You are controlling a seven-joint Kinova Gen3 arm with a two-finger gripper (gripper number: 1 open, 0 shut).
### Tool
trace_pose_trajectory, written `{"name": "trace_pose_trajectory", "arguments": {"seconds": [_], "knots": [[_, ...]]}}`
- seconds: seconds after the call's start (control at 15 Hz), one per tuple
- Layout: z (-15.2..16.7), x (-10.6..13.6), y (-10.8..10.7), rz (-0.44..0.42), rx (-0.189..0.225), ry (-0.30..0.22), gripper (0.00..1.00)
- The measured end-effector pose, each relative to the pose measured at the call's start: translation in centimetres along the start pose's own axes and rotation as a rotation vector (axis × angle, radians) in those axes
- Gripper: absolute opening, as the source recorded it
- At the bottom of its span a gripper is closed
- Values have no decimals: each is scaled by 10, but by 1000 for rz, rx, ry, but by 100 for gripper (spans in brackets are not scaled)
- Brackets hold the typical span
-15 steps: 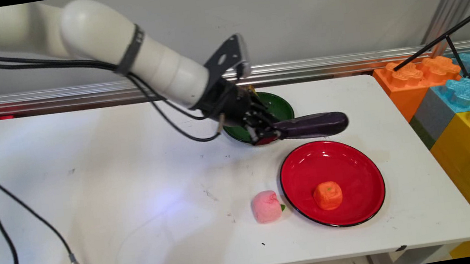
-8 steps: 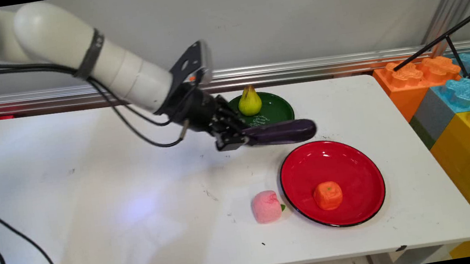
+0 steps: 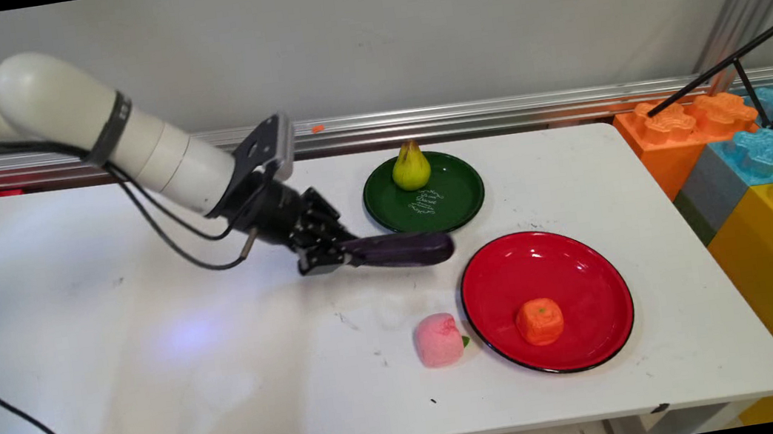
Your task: Place the picked object on the table
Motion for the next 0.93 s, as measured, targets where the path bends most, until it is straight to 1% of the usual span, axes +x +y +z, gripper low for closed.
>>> {"name": "trace_pose_trajectory", "arguments": {"seconds": [0.13,0.27,0.53,0.93], "knots": [[6,-20,-5,3,4,-16,0],[15,-34,-9,5,8,-27,0],[34,-52,-16,12,12,-38,0],[53,-68,-20,21,12,-45,0]]}}
